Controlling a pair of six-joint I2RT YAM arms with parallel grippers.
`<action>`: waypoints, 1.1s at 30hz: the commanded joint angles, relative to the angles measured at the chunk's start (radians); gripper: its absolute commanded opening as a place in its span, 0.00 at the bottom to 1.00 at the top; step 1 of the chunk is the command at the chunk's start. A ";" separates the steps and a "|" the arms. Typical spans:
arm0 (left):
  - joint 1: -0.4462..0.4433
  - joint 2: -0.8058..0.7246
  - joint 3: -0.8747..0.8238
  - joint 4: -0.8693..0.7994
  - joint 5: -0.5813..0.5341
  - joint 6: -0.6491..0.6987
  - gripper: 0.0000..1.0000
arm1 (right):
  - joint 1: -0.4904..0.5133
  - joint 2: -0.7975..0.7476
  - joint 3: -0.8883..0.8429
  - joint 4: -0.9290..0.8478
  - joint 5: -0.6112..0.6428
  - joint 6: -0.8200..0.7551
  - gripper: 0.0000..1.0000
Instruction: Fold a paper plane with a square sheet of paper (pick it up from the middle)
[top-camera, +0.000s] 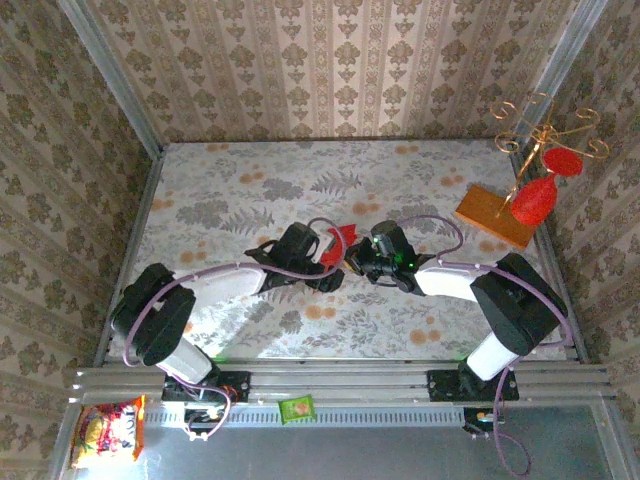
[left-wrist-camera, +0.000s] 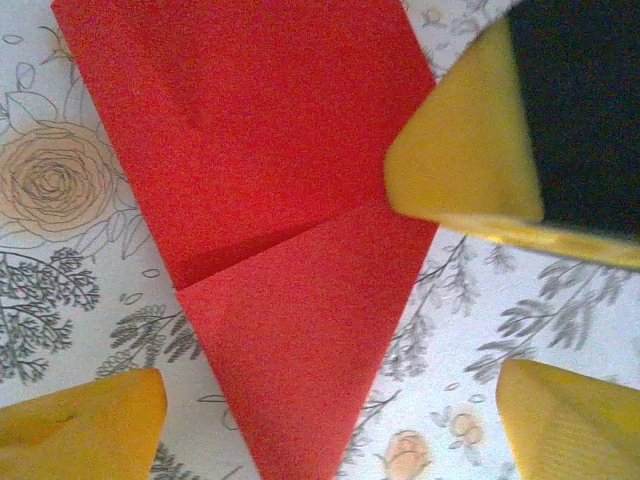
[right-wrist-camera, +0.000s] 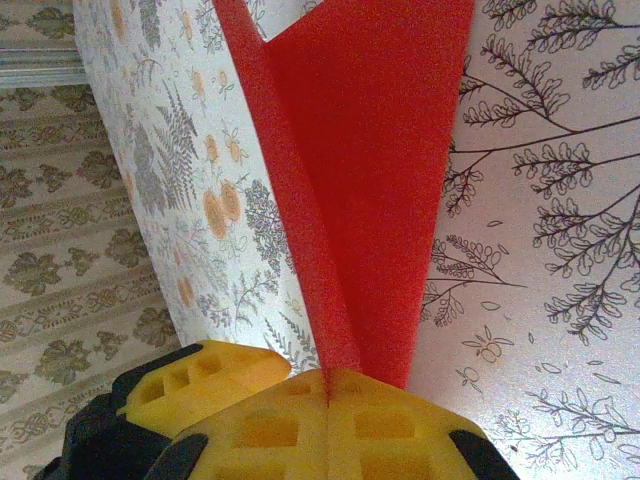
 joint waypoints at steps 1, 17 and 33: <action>-0.018 -0.030 -0.051 0.102 -0.087 0.112 0.83 | -0.002 -0.011 0.016 -0.029 -0.016 0.020 0.03; -0.132 0.038 -0.122 0.298 -0.245 0.285 0.60 | -0.018 0.003 0.001 0.007 -0.036 0.063 0.03; -0.143 0.083 -0.173 0.431 -0.295 0.324 0.37 | -0.022 0.017 -0.012 0.028 -0.051 0.086 0.04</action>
